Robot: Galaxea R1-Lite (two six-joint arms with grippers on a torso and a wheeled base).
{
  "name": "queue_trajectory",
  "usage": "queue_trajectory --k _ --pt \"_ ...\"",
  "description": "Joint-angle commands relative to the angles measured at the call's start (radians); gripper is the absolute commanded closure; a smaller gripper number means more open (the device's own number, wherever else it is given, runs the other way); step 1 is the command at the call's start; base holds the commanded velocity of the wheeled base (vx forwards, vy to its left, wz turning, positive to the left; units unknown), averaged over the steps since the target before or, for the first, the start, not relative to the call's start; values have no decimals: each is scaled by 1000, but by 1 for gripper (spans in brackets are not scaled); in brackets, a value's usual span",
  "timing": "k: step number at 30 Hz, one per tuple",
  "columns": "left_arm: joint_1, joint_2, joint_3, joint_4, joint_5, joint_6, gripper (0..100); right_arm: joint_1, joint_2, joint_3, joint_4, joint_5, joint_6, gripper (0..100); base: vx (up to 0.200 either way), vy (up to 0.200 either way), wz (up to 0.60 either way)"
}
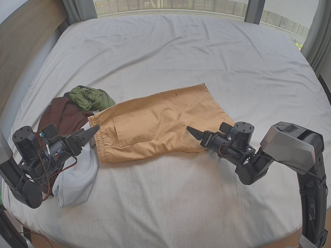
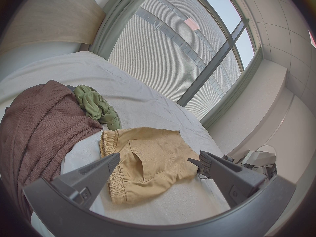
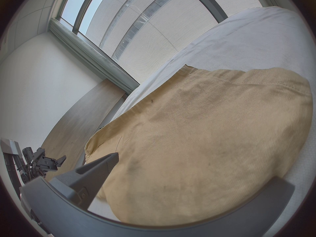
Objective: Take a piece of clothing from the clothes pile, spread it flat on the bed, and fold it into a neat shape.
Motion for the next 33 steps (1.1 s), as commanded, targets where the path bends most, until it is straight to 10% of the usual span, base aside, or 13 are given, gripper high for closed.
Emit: queue_trajectory --k 1,2,3,33 --pt "0 2 0 0 0 0 0 1 9 -2 2 0 0 0 0 0 0" --pt "0 2 0 0 0 0 0 1 9 -2 2 0 0 0 0 0 0" --pt "-1 2 0 0 0 0 0 1 12 -2 2 -2 0 100 0 0 0" --pt "0 -1 3 0 0 -6 0 10 -148 299 -94 -3 -34 100 0 0 0"
